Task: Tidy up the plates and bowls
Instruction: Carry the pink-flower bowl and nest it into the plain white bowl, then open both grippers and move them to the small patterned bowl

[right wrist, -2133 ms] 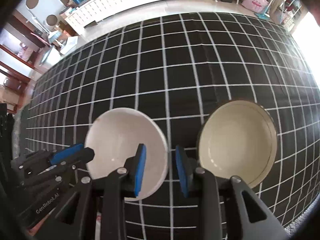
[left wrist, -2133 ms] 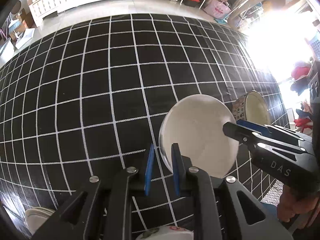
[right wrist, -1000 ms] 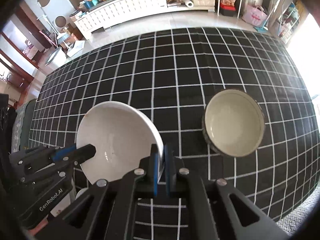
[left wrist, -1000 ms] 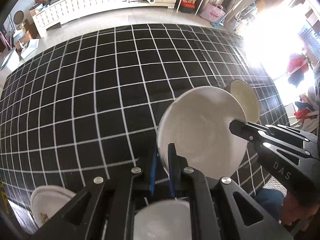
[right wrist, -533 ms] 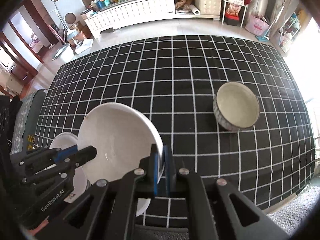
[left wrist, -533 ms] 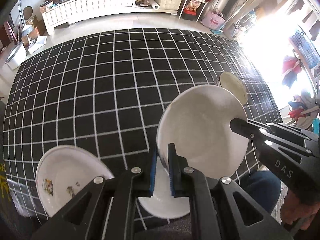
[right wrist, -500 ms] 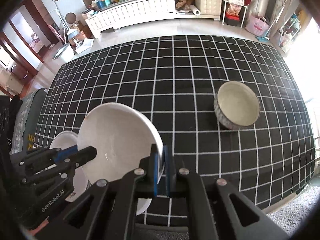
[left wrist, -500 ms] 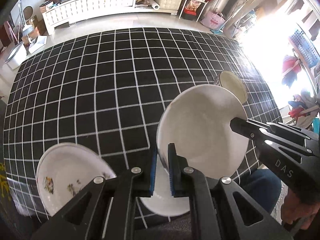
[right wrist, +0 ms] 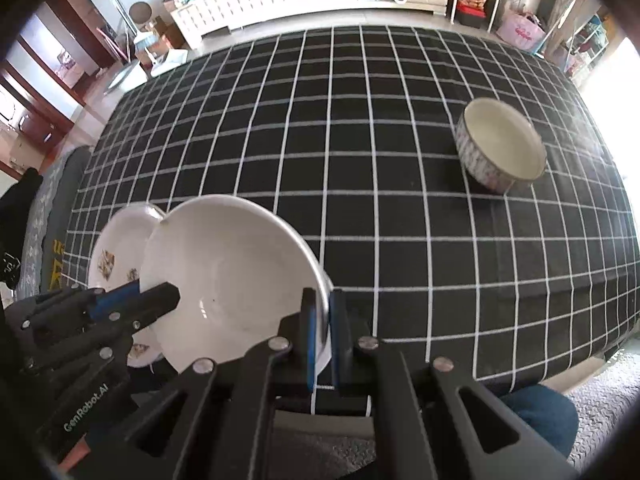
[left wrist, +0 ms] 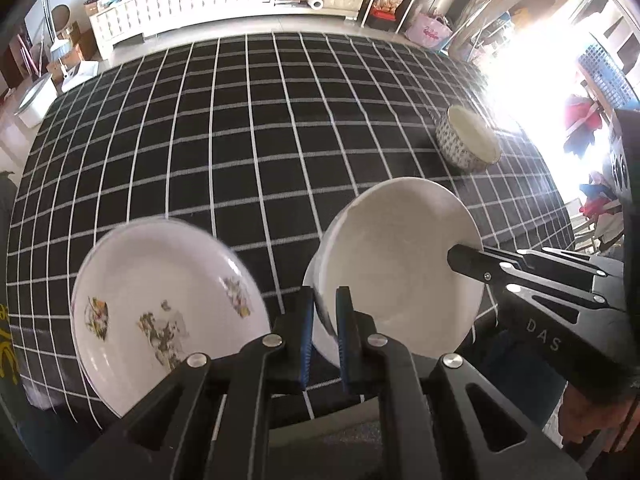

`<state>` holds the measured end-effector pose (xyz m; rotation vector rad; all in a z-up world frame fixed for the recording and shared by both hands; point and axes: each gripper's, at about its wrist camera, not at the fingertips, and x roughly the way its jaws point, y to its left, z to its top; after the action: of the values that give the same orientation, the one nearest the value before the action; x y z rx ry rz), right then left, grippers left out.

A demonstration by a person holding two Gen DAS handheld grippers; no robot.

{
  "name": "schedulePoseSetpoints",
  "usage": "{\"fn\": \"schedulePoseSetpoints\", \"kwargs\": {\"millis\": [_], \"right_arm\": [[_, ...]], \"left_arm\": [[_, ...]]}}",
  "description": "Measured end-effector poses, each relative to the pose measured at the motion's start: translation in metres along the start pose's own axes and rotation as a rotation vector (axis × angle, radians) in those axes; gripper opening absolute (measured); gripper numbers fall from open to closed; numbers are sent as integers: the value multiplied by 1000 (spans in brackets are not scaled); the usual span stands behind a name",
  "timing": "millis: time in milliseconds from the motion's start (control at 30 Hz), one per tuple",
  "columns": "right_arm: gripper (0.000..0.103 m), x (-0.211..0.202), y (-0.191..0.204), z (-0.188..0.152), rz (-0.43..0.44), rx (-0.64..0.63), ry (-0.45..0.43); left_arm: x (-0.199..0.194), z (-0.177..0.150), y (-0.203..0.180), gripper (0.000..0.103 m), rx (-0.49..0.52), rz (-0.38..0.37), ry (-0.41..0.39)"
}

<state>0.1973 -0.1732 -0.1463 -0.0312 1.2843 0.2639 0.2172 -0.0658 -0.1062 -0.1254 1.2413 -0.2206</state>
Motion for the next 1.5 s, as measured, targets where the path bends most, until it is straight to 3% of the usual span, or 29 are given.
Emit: {"fn": "schedulePoseSetpoints", "kwargs": {"millis": [333,1300,1367,1400,1500], "right_arm": [[9,20,-2,-12,-6,11,63],[9,28,-5,-8,-24,5,74],[13,26,-4,-8,-34,-7,68],[15,25,-4,-9,-39,-12,62],[28,17,-6,-8,-41,-16,29]], "left_arm": [[20,-18,-2,9,-3,-2,47],[36,-19,-7,11,-8,13,61],[31,-17,-8,12,-4,14,48],[29,-16,-9,18,1,20,40],[22,-12,-12,24,9,26,16]]}}
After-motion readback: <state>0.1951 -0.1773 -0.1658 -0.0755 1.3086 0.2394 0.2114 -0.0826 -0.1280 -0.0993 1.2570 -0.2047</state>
